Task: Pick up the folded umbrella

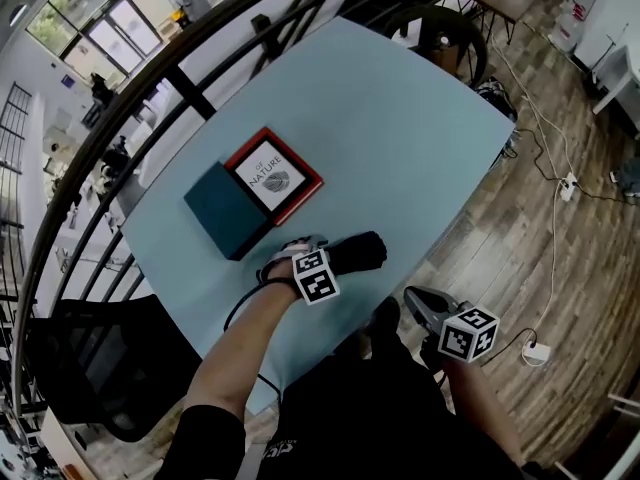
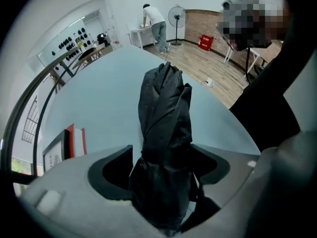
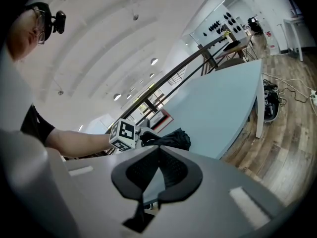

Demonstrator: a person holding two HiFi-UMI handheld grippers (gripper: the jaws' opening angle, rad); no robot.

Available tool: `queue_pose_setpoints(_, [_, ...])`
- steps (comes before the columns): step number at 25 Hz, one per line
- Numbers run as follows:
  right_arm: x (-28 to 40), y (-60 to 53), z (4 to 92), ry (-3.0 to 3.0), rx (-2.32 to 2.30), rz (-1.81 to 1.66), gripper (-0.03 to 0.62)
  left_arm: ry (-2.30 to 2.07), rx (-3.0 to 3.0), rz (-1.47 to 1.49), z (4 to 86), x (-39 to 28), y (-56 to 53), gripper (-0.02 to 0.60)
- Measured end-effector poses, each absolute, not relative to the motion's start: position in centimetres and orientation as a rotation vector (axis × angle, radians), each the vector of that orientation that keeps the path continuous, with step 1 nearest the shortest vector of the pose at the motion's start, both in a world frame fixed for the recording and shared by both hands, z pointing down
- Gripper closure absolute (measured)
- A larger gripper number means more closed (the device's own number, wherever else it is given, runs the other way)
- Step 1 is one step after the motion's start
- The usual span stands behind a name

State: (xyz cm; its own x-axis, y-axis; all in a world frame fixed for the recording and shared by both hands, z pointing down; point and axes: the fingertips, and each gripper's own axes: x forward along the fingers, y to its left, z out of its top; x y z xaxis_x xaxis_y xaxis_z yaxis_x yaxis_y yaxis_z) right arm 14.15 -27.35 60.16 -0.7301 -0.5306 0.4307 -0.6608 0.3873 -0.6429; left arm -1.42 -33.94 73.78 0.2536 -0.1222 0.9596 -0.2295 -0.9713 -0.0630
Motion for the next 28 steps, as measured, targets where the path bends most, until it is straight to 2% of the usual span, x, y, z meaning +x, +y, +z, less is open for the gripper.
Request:
queue_pose_setpoints(13, [15.7,-29.8,60.5,-2.509,0.971,1.279,0.592,-0.189,2.2,1.874,75.6,-0.5,-33.5,0.24])
queue_pose_setpoints(17, [15.7,-30.8,60.1,-2.532,0.898,1.288,0.592,-0.237,2.142,1.905,75.4,-0.4,-32.9,0.309])
queue_pose_setpoints(19, [15.6,-31.5,59.8,-2.542,0.854,1.292,0.592,-0.278,2.13,1.909,75.0,-0.4,-32.3,0.314])
queue_pose_setpoints(28, [12.1,-35.1,56.6,-2.629,0.725,1.176,0.592,-0.713,2.179,1.598,66.7,-3.4,-32.1,0.314])
